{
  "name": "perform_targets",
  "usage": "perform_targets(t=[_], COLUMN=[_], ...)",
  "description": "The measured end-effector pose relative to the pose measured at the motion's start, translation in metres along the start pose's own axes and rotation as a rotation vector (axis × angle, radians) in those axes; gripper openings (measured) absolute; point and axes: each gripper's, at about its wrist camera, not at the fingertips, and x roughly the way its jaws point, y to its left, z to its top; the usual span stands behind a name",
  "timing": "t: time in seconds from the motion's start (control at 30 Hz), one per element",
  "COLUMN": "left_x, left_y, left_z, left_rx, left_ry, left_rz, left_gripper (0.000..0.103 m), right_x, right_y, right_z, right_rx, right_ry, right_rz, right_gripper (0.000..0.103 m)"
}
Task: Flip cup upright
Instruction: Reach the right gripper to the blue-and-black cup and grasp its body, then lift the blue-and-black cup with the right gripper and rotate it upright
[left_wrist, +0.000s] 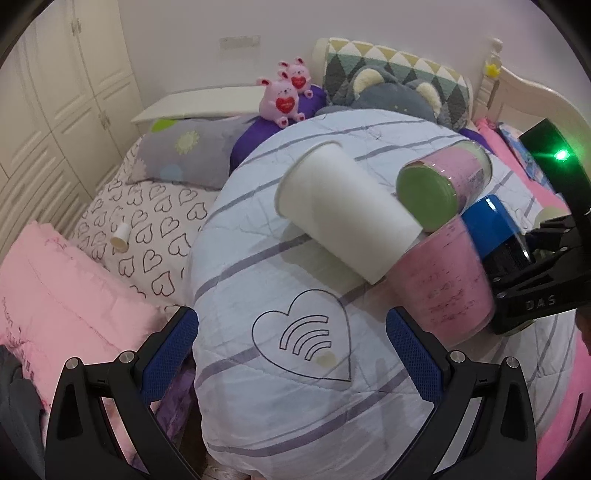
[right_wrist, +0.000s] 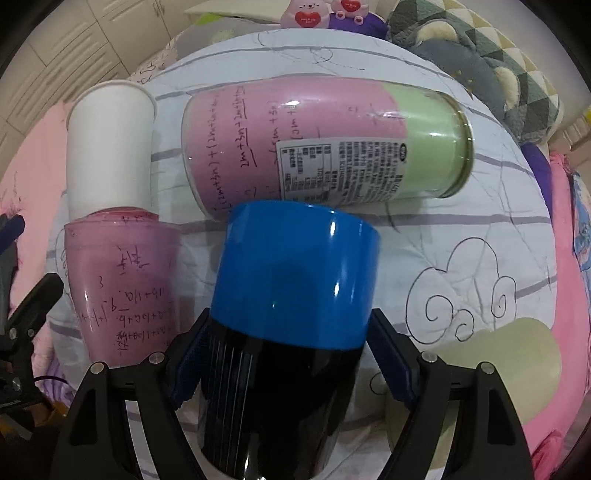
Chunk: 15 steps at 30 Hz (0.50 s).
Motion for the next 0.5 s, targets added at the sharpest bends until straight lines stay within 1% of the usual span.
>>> perform_targets(t=[0.03,0.1,0.17,0.33,0.5], left_x=[0.002,0.007,0.008,0.003,-0.006], left_y=[0.001,0.001,0.000,-0.001,-0.004], left_z=[0.001,0.000,0.000,0.002,0.006], left_rx=[-0.002,-0.005,-0.002,0.005,0.026], left_ry=[0.005,0.025,0.029,0.016,-0.011], left_rz=[-0.001,-0.011,-0.013,-0.004,-0.015], left_gripper=[0.103,0.103,0.103,0.103,0.103], right_x=[-0.002,-0.003,-0.005,-0.019,-0.039], right_y=[0.000,0.004,0.005,0.002,-0.001], right_z=[-0.001,-0.003,-0.003,-0.003,-0.012], right_rx=[0.006,0.001,-0.004,0.028,0.060], right_ry=[0.004,0.005,0.005,-0.011,-0.023], right_rz=[0.010,-0.001,-0.011,0.005,0.038], right_gripper=[0.071,0.071,0.071,0.071,0.070])
